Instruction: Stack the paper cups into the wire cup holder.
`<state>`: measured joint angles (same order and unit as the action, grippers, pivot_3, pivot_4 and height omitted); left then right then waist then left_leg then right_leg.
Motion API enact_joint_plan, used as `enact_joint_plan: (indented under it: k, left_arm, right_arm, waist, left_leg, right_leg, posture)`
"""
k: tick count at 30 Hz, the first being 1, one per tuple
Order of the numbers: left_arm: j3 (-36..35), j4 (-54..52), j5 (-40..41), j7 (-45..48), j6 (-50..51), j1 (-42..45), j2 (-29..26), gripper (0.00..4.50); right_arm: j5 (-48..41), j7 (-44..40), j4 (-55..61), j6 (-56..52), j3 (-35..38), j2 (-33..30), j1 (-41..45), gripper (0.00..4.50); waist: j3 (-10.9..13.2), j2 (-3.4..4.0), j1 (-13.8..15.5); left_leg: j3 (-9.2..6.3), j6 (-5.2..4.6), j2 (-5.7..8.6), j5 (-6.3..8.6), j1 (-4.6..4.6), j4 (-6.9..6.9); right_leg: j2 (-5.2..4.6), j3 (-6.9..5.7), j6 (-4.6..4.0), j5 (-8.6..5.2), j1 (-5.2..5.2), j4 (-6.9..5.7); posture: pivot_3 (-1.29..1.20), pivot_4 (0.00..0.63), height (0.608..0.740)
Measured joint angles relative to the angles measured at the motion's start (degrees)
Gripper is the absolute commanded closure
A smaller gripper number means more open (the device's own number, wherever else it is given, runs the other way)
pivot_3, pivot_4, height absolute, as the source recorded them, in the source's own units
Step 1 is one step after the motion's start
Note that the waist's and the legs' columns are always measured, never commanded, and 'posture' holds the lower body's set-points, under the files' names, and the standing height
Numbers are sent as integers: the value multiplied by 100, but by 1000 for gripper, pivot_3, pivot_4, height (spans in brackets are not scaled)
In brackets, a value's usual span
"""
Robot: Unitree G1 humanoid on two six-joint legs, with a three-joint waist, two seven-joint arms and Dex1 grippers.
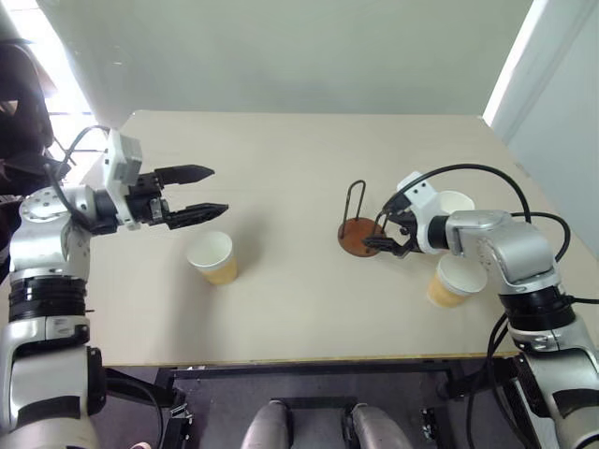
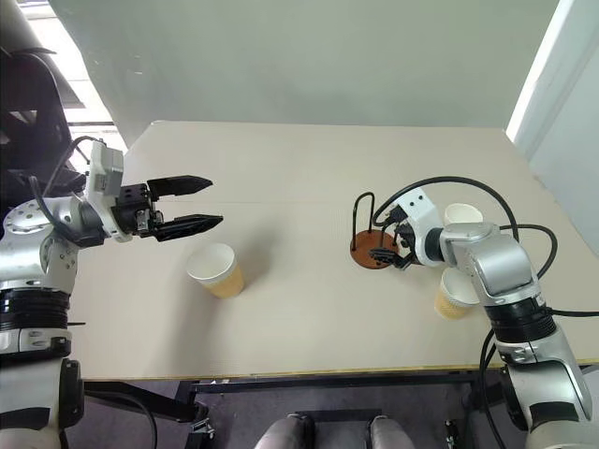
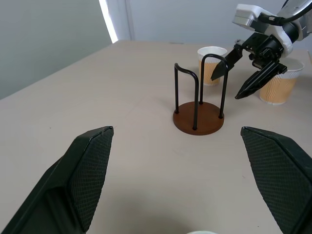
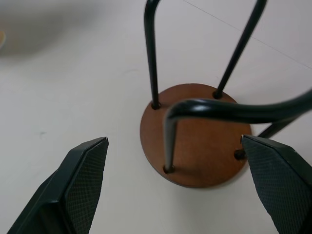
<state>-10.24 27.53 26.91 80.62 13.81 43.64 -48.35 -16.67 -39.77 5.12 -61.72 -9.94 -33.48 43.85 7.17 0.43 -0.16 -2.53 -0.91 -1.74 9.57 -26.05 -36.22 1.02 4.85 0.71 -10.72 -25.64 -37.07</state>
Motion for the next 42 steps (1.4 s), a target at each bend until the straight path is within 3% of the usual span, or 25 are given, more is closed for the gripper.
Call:
enact_joint_plan:
  k: [9, 12, 23, 33, 42]
  left_arm:
    - [0, -65, 0, -73, 66, 2, 0, 0]
    - [0, -69, 0, -76, 100, 2, 0, 0]
    - [4, -79, -1, -75, 121, 6, 0, 0]
    - [13, -6, -62, 22, 19, 18, 0, 0]
    - [28, 176, -204, 154, -32, 159, 1, 0]
  right_arm:
    - [-3, 156, -3, -7, 33, 304, 192, 19]
    - [3, 196, -13, -4, 33, 307, 192, 554]
    - [18, 250, -32, 17, 31, 284, 191, 4482]
    - [-25, 17, -34, 17, 14, 126, 191, 4482]
    - [-455, -1413, 87, 525, -163, -389, 263, 4482]
  waist:
    - [0, 0, -1]
    - [0, 0, 0]
    - [0, 0, 0]
    - [0, 0, 1]
    - [0, 0, -2]
  left_leg:
    - [-1, 0, 0, 0, -1, 2]
    - [0, 0, 0, 0, -2, 2]
    - [0, 0, 0, 0, -2, 4]
    - [0, 1, 0, 0, -2, 4]
    - [1, 1, 0, 0, -4, 6]
  right_leg:
    - [0, -1, -5, -3, -3, -1]
    - [0, 0, -5, -3, -4, -1]
    - [0, 0, -6, -3, -5, -1]
    - [0, 0, -6, -3, -5, -1]
    - [0, -1, -8, -4, -6, -1]
  posture:
    - [0, 150, 740]
    - [0, 150, 740]
    - [0, 150, 740]
    - [0, 150, 740]
    - [0, 150, 740]
